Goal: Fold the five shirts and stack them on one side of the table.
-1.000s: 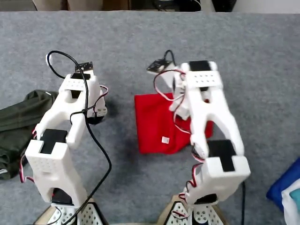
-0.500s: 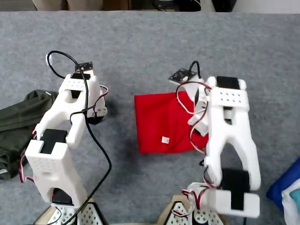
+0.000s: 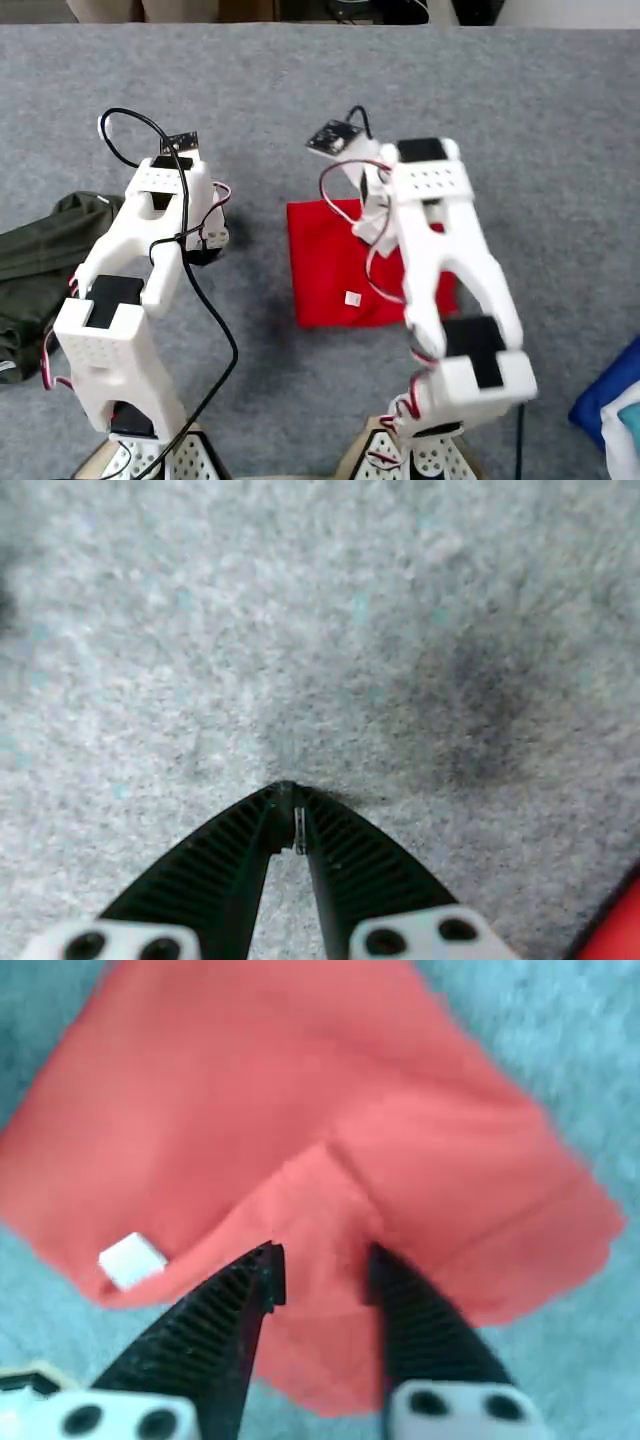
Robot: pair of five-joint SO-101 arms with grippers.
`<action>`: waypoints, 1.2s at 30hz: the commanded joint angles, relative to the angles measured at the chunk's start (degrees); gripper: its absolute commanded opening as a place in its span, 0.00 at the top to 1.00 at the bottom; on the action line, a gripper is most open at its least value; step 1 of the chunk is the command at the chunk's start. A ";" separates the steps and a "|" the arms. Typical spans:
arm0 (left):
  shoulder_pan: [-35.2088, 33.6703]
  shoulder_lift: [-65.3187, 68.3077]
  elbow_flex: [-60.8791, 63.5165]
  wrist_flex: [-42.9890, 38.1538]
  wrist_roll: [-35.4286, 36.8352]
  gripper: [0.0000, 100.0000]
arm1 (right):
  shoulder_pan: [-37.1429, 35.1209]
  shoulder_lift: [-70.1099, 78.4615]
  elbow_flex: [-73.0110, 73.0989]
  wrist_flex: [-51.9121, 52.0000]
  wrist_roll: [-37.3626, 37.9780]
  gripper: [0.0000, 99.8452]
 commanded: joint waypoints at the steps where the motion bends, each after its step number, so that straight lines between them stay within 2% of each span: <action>1: -2.37 -1.36 -1.05 -3.08 0.26 0.98 | -2.33 5.23 -7.96 1.32 -0.62 0.76; 10: -2.37 -1.27 -0.97 -4.04 0.26 0.98 | -7.25 12.53 -10.95 2.11 -8.88 0.77; 14: -2.37 -1.27 -0.97 -4.04 0.26 0.98 | -6.02 12.18 -8.75 2.73 -8.97 0.78; 24: -2.37 -1.27 -0.97 -4.04 0.26 0.98 | 0.57 12.53 -5.67 3.52 -8.62 0.90; 31: -2.37 -1.27 -0.97 -4.04 0.26 0.98 | 0.84 12.18 -4.18 2.46 -8.97 1.00; 36: -2.37 -1.27 -0.97 -4.04 0.26 0.98 | 0.84 11.82 -4.62 3.60 -8.97 0.99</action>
